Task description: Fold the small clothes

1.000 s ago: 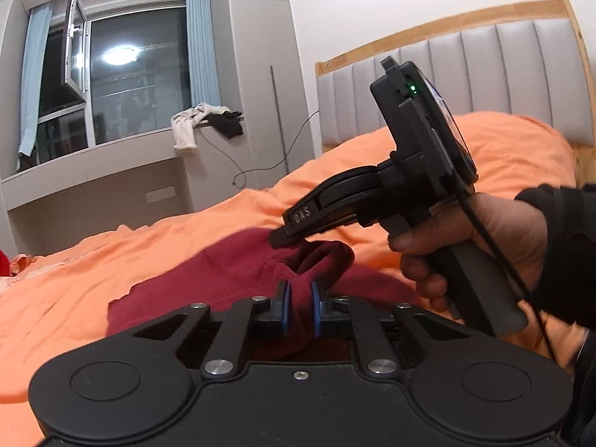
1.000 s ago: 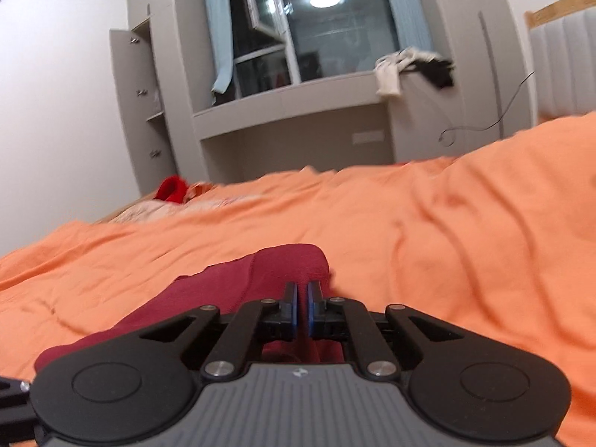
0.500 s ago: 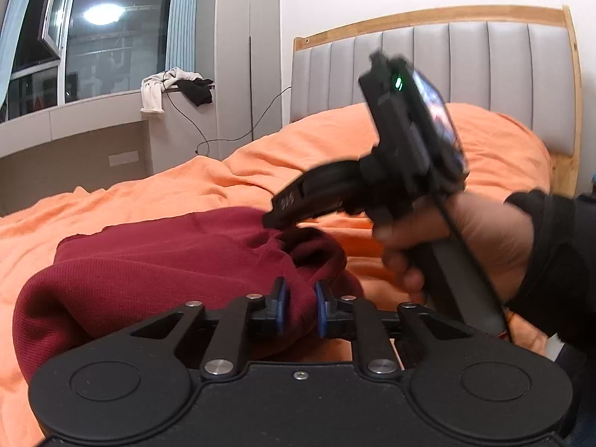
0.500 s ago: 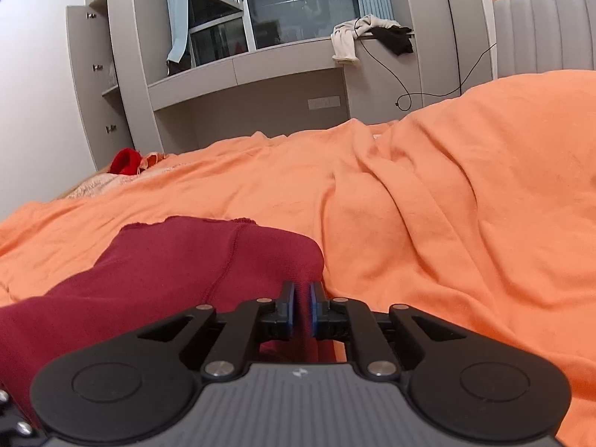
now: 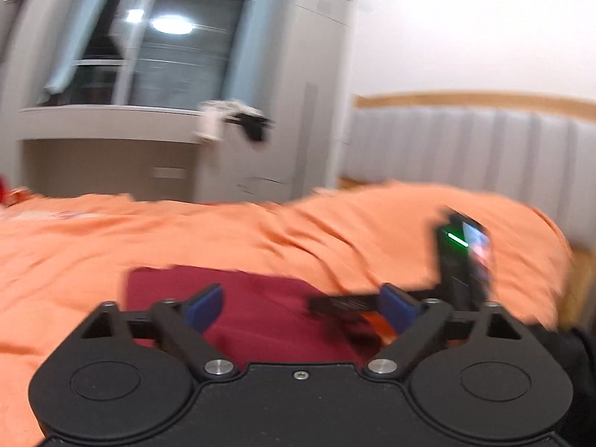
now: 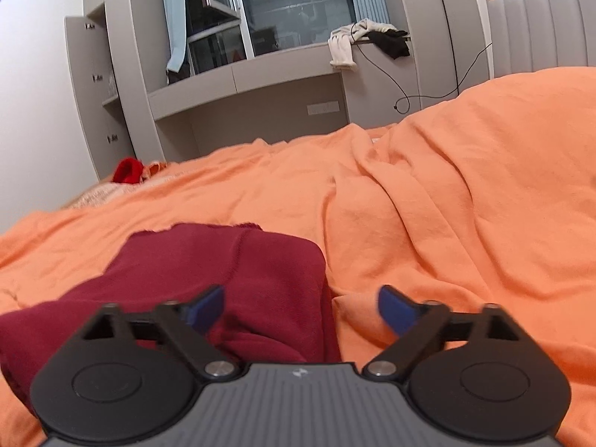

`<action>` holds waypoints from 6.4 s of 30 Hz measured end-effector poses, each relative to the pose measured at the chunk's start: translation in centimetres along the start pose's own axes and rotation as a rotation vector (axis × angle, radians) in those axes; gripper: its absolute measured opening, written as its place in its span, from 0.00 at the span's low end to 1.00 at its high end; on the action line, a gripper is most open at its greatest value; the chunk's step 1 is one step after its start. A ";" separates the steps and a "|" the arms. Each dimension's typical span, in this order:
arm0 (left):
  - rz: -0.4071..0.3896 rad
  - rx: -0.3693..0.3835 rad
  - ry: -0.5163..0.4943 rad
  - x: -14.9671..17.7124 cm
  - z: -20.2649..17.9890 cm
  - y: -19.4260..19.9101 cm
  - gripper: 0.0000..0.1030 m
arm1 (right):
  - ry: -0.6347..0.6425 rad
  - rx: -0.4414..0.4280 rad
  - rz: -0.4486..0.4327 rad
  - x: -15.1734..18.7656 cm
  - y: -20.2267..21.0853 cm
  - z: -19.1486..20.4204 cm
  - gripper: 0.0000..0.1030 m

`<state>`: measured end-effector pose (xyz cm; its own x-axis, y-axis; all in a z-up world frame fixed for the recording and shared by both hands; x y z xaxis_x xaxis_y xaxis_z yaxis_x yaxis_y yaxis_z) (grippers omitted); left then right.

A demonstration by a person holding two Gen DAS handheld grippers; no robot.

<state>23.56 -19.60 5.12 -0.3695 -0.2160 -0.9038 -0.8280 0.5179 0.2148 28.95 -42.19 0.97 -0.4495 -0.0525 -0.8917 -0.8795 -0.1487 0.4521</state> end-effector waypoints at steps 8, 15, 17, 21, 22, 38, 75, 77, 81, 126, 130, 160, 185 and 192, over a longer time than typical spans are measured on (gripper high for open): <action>-0.028 -0.231 0.195 -2.8 6.5 -0.4 0.99 | 0.022 -0.049 -0.009 0.0 0.8 1.2 1.00; 0.072 -0.262 0.267 -2.1 9.9 -0.9 0.99 | 0.141 -0.110 0.027 0.7 1.1 3.6 1.00; 0.097 -0.258 0.261 -1.4 10.4 -0.8 0.99 | 0.203 -0.099 0.052 1.3 1.0 4.3 1.00; 0.129 -0.265 0.224 -0.5 10.4 -0.7 0.99 | 0.275 -0.079 0.069 2.1 0.8 5.0 1.00; 0.143 -0.271 0.211 -0.2 10.4 -0.9 0.99 | 0.271 -0.082 0.073 2.3 0.7 4.9 1.00; 0.180 -0.314 0.163 0.9 9.7 -1.8 1.00 | 0.235 -0.094 0.074 1.6 1.1 3.6 1.00; 0.428 -0.098 0.484 -0.4 15.4 -9.5 0.53 | -0.205 -0.180 0.093 -0.2 -3.1 -1.1 0.25; 0.410 -0.112 0.476 -0.5 15.1 -9.5 0.28 | -0.201 -0.175 0.069 -0.5 -2.9 -0.9 0.22; 0.322 -0.139 0.358 -1.7 12.9 -8.6 0.16 | -0.154 -0.178 -0.017 -1.7 -1.8 0.4 0.20; -0.039 -0.435 0.078 -5.6 9.7 4.5 0.99 | 0.142 -0.134 -0.240 -2.6 4.8 9.2 0.96; -0.070 -0.437 0.059 -4.3 8.5 7.6 0.99 | 0.162 -0.113 -0.293 -1.3 8.1 10.0 1.00; -0.071 -0.458 0.049 3.5 6.7 17.8 0.99 | 0.127 -0.029 -0.231 7.1 16.6 12.2 1.00; -0.052 -0.465 0.038 3.6 6.5 17.1 0.99 | 0.159 -0.035 -0.218 7.3 16.5 12.5 1.00; -0.051 -0.465 0.037 3.6 6.5 17.1 0.99 | 0.165 -0.037 -0.213 7.2 16.4 12.6 1.00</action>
<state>10.83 -6.13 3.18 -0.3313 -0.2657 -0.9053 -0.9434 0.0814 0.3214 9.31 -32.56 2.20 -0.2204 -0.1758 -0.9594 -0.9439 -0.2096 0.2553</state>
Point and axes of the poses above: each gripper's, at about its wrist camera, not at the fingertips, and y roughly against the way its jaws point, z to its left, x to its underside, the point moved 2 cm from there along -y, roughly the way its jaws point, and after that the axes turned 14 degrees about y, right-handed, at the moved point
